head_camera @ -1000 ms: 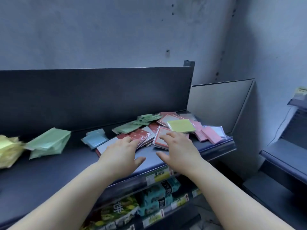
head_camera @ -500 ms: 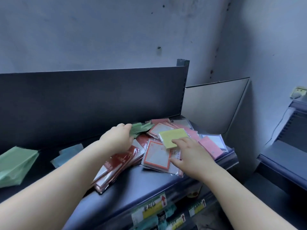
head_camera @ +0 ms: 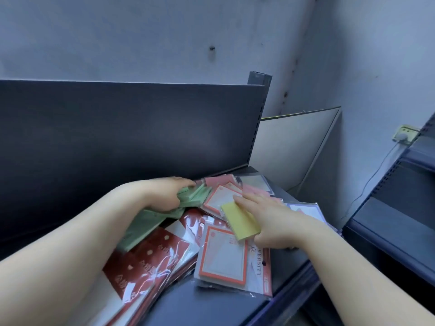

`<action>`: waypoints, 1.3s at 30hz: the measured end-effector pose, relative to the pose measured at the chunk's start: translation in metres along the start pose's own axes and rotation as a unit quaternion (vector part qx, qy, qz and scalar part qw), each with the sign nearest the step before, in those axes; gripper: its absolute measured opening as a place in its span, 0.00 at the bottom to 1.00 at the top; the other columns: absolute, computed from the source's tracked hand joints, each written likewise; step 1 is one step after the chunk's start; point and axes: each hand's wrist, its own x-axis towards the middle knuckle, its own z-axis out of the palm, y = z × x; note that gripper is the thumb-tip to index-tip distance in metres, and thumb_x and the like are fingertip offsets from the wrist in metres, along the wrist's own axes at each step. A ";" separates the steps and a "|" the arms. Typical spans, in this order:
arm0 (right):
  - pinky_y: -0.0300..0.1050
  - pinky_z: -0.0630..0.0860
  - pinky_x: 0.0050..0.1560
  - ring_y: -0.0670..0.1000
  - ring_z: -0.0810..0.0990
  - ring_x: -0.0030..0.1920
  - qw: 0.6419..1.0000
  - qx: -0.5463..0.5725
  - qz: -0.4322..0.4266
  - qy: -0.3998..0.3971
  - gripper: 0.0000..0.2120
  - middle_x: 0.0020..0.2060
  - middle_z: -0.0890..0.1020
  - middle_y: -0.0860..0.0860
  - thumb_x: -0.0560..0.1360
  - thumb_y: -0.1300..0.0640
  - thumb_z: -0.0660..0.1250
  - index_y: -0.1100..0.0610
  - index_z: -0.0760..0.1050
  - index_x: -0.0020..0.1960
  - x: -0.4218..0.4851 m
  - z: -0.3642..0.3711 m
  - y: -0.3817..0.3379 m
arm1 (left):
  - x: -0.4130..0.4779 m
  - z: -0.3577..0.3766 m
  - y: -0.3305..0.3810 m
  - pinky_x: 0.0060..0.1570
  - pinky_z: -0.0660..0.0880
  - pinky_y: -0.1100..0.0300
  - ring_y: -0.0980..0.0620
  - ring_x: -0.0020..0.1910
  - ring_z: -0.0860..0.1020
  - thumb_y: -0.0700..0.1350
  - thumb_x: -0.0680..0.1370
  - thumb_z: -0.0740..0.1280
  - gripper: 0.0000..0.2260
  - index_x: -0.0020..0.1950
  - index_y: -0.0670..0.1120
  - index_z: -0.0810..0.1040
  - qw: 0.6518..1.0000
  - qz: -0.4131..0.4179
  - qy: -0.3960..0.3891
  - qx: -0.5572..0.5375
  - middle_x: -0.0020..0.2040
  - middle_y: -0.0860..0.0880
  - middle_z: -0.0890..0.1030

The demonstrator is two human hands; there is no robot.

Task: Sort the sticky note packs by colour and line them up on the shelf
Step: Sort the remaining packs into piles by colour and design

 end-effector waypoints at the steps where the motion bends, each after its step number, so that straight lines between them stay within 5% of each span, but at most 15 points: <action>1: 0.52 0.47 0.76 0.48 0.46 0.77 1.000 -0.006 0.000 -0.001 0.43 0.77 0.49 0.44 0.71 0.53 0.67 0.44 0.44 0.77 0.002 -0.002 -0.001 | 0.000 -0.002 -0.001 0.71 0.59 0.60 0.52 0.74 0.61 0.39 0.75 0.59 0.30 0.76 0.56 0.59 1.000 -0.001 0.004 0.006 0.77 0.53 0.60; 5: 0.53 0.58 0.72 0.56 0.55 0.72 1.000 0.006 0.021 0.005 0.46 0.73 0.55 0.43 0.67 0.54 0.67 0.38 0.43 0.76 0.004 -0.006 -0.001 | -0.004 -0.008 -0.006 0.54 0.71 0.59 0.51 0.58 0.73 0.39 0.74 0.62 0.24 0.69 0.56 0.68 0.999 -0.012 0.031 0.014 0.64 0.52 0.72; 10: 0.52 0.70 0.61 0.56 0.64 0.61 0.999 0.029 0.014 0.036 0.44 0.62 0.64 0.47 0.64 0.48 0.67 0.33 0.46 0.71 0.005 -0.009 -0.005 | -0.023 -0.003 -0.012 0.38 0.74 0.55 0.49 0.42 0.77 0.36 0.72 0.59 0.17 0.50 0.59 0.71 0.993 -0.042 0.106 -0.030 0.49 0.52 0.76; 14: 0.52 0.68 0.64 0.57 0.64 0.61 0.996 0.030 -0.022 0.079 0.42 0.61 0.65 0.46 0.63 0.38 0.65 0.36 0.49 0.73 0.005 -0.012 -0.014 | -0.057 0.000 -0.011 0.39 0.76 0.53 0.49 0.40 0.77 0.35 0.73 0.59 0.18 0.48 0.59 0.73 0.967 -0.083 0.224 -0.089 0.46 0.53 0.78; 19: 0.47 0.67 0.65 0.51 0.68 0.63 0.981 0.069 -0.132 0.126 0.41 0.63 0.66 0.45 0.64 0.31 0.64 0.38 0.53 0.73 0.000 -0.018 -0.041 | -0.119 0.008 -0.005 0.51 0.76 0.56 0.49 0.52 0.78 0.39 0.78 0.61 0.19 0.66 0.54 0.73 0.935 -0.131 0.315 -0.095 0.57 0.52 0.79; 23: 0.43 0.70 0.59 0.46 0.70 0.59 0.963 0.110 -0.215 0.119 0.39 0.61 0.66 0.43 0.66 0.40 0.67 0.40 0.56 0.74 -0.010 -0.013 -0.073 | -0.178 0.025 0.002 0.42 0.70 0.61 0.53 0.43 0.76 0.39 0.77 0.62 0.14 0.59 0.51 0.77 0.910 -0.174 0.359 -0.110 0.48 0.54 0.80; 30: 0.42 0.70 0.59 0.46 0.71 0.59 0.927 0.138 -0.331 0.105 0.35 0.61 0.67 0.43 0.69 0.40 0.68 0.41 0.59 0.73 -0.026 0.011 -0.144 | -0.288 0.074 0.015 0.40 0.67 0.66 0.55 0.39 0.76 0.37 0.76 0.63 0.13 0.57 0.49 0.80 0.868 -0.257 0.409 -0.114 0.43 0.54 0.82; 39: 0.47 0.80 0.35 0.48 0.79 0.40 0.907 0.163 -0.382 0.061 0.23 0.53 0.68 0.42 0.68 0.45 0.68 0.40 0.66 0.62 -0.060 0.028 -0.228 | -0.390 0.110 0.000 0.52 0.71 0.65 0.51 0.56 0.79 0.37 0.76 0.64 0.17 0.62 0.51 0.80 0.821 -0.354 0.439 -0.090 0.57 0.53 0.83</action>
